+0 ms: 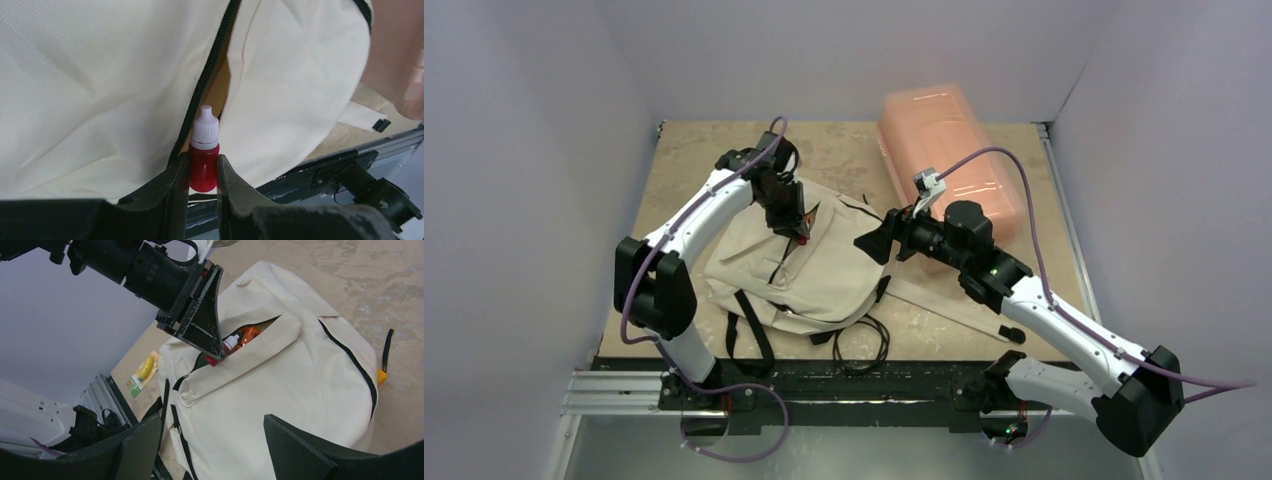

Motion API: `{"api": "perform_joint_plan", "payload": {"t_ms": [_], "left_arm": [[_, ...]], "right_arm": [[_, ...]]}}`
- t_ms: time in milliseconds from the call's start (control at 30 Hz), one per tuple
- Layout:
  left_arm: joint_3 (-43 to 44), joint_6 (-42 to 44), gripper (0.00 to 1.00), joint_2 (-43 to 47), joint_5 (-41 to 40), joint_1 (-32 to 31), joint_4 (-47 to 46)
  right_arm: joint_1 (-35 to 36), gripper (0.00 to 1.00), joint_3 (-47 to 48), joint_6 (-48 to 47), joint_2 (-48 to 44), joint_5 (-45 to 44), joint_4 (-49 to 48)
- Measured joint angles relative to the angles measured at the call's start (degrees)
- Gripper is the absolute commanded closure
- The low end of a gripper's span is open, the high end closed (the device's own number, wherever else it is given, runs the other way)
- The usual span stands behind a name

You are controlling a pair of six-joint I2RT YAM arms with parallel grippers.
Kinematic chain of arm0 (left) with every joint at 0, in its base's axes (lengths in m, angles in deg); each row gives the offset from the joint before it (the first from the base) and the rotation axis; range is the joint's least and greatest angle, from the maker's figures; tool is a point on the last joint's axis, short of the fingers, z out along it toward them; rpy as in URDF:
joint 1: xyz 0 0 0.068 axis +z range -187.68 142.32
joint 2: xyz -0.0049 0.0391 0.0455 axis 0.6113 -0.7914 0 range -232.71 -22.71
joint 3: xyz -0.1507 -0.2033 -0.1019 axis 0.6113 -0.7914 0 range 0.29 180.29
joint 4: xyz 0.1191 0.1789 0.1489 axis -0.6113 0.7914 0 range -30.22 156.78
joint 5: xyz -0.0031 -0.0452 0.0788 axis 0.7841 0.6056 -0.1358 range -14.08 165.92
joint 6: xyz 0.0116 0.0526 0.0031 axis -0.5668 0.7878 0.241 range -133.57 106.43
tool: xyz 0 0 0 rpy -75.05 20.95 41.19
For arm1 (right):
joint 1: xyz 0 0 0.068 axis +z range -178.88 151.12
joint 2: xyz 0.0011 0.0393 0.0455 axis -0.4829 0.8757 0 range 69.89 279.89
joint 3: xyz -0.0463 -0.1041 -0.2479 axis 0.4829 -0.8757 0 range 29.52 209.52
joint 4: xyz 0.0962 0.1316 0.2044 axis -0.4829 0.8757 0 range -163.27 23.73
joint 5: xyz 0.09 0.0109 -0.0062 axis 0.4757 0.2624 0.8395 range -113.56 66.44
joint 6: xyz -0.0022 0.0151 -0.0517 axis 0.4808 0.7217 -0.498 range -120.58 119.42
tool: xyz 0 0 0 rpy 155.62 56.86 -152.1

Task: Pack the student bag
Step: Place the stationery in the student bag.

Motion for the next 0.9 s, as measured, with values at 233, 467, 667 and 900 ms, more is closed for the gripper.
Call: {"api": "perform_joint_plan", "payload": {"t_ms": [233, 467, 667, 900], "left_arm": [[3.89, 1.07, 0.88, -6.05, -6.97, -0.44, 4.5], [4.48, 3.21, 0.77, -6.54, -17.94, -4.15, 5.14], [4.61, 4.63, 0.57, -7.06, -27.19, -7.67, 5.55], [5.68, 6.01, 0.43, -6.51, -32.35, -10.51, 5.27]], "right_arm": [[0.0, 0.21, 0.0, 0.0, -0.02, -0.07, 0.0], [0.0, 0.21, -0.44, 0.02, -0.02, -0.13, -0.07], [0.0, 0.21, -0.74, 0.04, 0.0, -0.13, -0.07], [0.0, 0.21, -0.74, 0.48, 0.17, 0.04, -0.13]]}}
